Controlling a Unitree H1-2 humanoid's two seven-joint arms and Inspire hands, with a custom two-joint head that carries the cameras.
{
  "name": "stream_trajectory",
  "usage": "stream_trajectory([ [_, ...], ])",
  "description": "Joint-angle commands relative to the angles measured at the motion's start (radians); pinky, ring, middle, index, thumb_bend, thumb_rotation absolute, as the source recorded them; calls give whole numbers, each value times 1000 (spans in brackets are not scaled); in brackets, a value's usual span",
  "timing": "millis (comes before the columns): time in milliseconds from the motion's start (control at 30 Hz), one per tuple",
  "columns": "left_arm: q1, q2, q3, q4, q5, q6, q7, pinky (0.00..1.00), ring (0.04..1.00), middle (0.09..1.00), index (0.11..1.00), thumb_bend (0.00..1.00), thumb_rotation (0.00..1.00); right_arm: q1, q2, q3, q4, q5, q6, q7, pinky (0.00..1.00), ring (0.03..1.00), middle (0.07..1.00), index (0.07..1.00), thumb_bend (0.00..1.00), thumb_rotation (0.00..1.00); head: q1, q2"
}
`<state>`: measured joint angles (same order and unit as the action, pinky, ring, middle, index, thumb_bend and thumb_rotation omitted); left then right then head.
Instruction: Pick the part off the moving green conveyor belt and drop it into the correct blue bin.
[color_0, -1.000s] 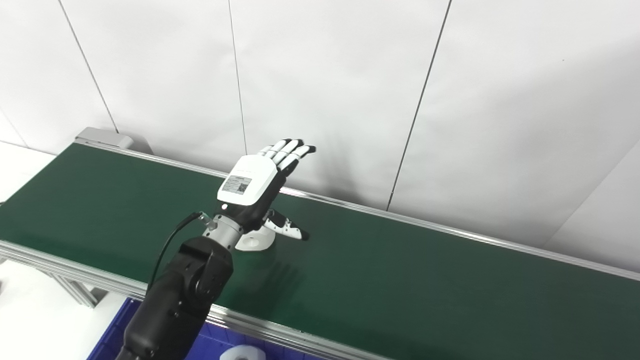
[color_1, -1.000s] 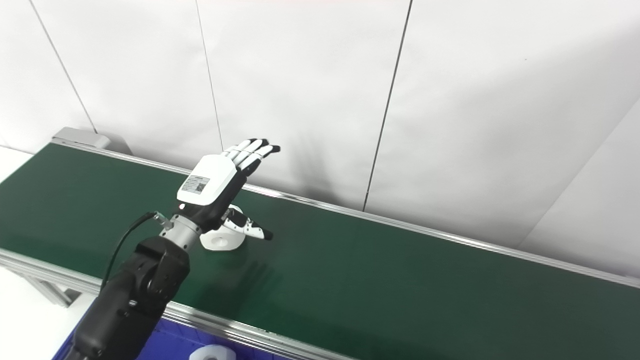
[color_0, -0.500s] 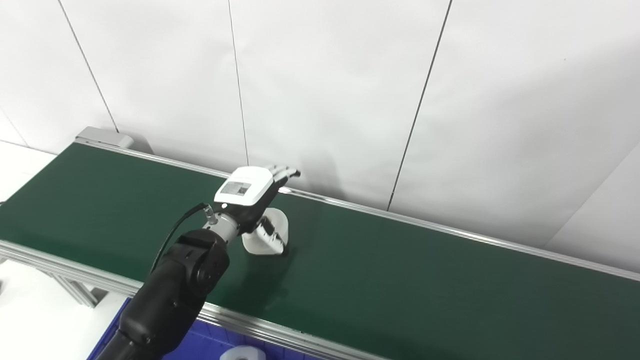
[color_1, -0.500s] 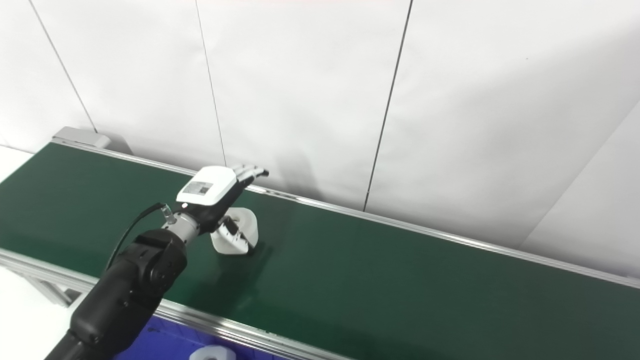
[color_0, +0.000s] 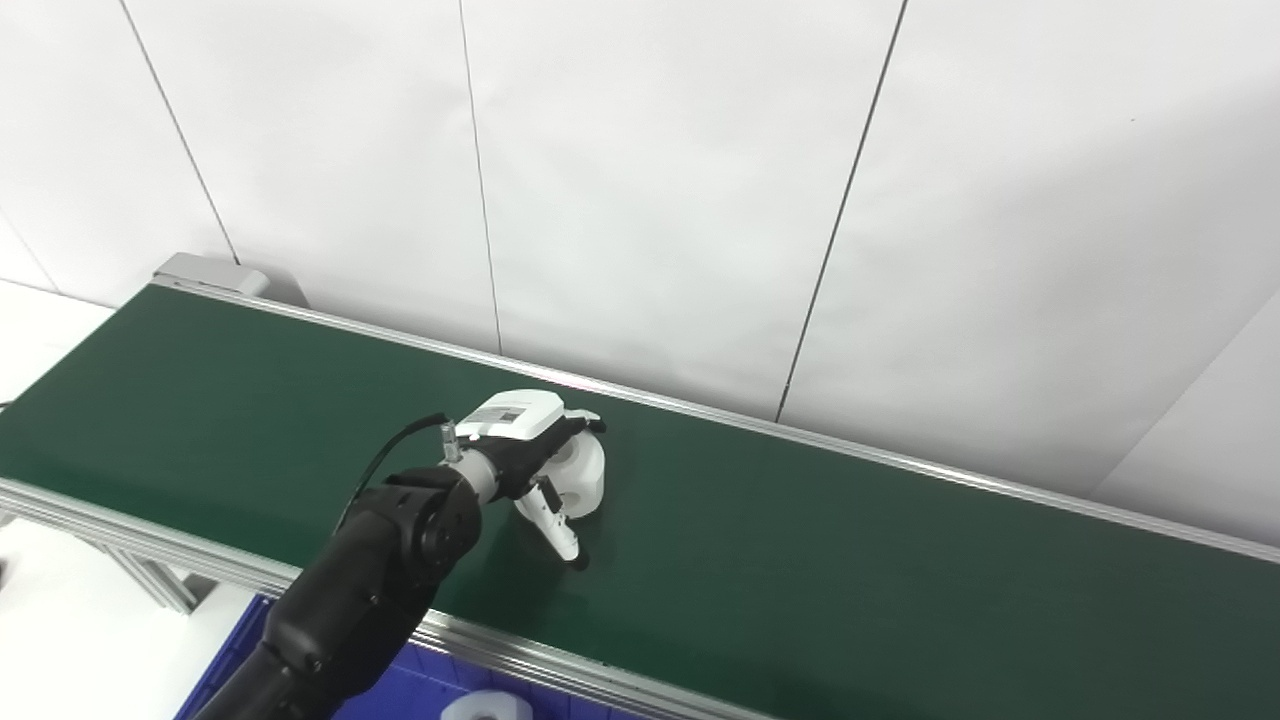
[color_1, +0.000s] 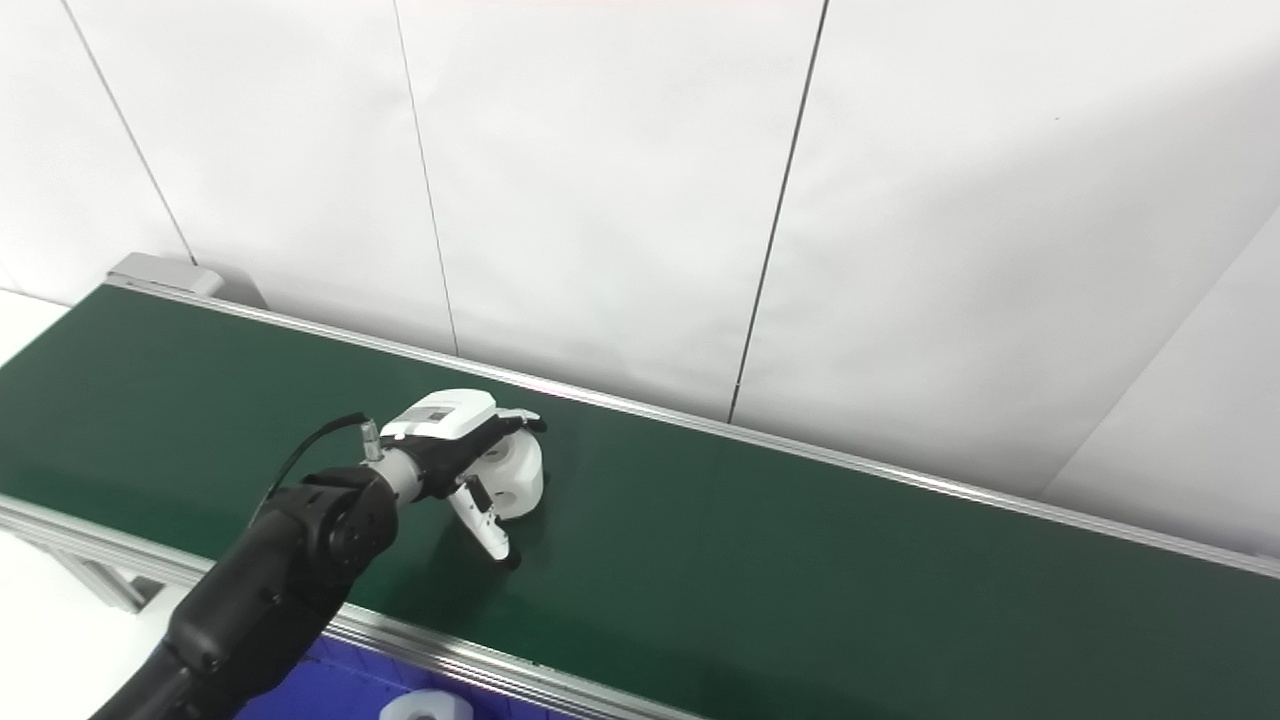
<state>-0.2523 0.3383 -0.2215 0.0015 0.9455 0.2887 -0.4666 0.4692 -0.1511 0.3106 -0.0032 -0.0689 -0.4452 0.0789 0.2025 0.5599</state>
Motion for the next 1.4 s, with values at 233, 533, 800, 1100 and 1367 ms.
stream_trajectory([
  [233,-70,-69,-42,235,-4,-169,499,745,812,818,813,953,134,7,5,12,-35,-1,-25,-8,969,973,1000,1000,849,947,-12,-1],
  [533,-97,-83,-73,336,-19,-215,674,419,499,593,696,756,3,12,6,19,-43,-4,-25,-18,966,966,995,1000,855,939,-12,4],
  [800,-96,-58,-96,301,-16,-193,634,247,312,477,627,546,0,15,4,20,-47,6,-25,-8,981,972,994,1000,865,936,-10,9],
  [1100,-89,-40,-98,197,-12,-126,552,226,297,477,658,549,0,12,3,21,-45,0,-25,-8,972,971,997,1000,869,936,-11,13],
  [1367,-74,-37,-76,66,-35,-123,506,318,398,508,666,511,0,14,1,22,-59,-1,-24,-2,984,974,996,1000,868,928,1,46],
])
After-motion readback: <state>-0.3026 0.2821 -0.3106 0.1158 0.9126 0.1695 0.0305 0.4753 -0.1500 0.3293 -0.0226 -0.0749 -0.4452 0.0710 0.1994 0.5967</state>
